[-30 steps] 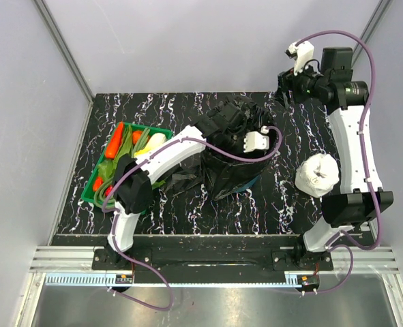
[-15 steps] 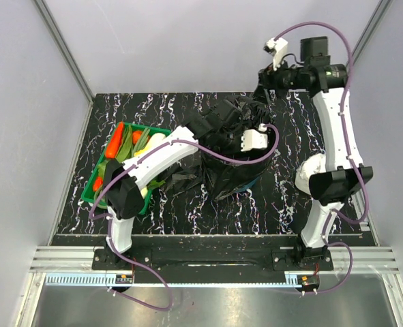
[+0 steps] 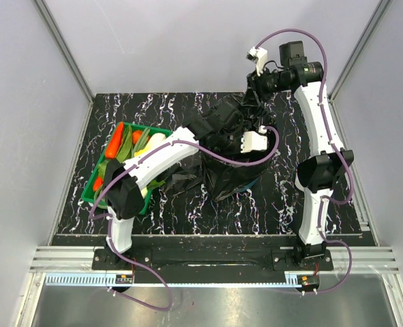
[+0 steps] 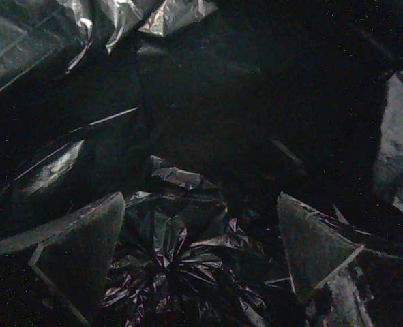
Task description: Put the trash bags into the trash bin
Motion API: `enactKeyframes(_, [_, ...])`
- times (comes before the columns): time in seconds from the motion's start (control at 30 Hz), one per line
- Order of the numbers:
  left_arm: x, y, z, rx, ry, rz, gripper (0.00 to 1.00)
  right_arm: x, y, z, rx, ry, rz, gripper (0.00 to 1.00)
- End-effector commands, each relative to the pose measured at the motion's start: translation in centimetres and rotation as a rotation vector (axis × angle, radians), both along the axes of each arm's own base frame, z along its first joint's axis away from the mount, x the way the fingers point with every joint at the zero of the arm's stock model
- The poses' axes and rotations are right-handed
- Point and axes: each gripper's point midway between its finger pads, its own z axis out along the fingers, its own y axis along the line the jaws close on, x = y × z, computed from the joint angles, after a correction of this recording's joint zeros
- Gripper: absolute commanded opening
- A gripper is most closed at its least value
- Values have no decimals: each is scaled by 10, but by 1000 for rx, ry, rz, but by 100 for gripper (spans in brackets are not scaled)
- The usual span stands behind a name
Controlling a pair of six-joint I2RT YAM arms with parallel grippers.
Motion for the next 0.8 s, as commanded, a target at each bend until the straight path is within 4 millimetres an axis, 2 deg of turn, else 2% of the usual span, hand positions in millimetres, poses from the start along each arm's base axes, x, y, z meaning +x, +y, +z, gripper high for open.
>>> enactKeyframes(0.0, [-6, 0, 11, -20, -18, -26, 99, 4, 8, 22, 32, -68, 10, 42])
enactKeyframes(0.13, [-8, -1, 6, -19, -4, -33, 99, 13, 8, 24, 30, -87, -10, 29])
enactKeyframes(0.3, [-9, -1, 1, -15, -3, -36, 99, 24, 7, 28, 34, -108, -43, 27])
enactKeyframes(0.4, [-8, -2, 3, -25, -6, -35, 99, 35, 4, 20, 17, -108, -79, 22])
enactKeyframes(0.57, [-6, -7, 22, -70, -41, -37, 99, 48, -2, -3, -30, -96, -114, 18])
enactKeyframes(0.77, [1, -11, 43, -96, -99, -47, 99, 50, 0, -13, -27, -73, -110, 18])
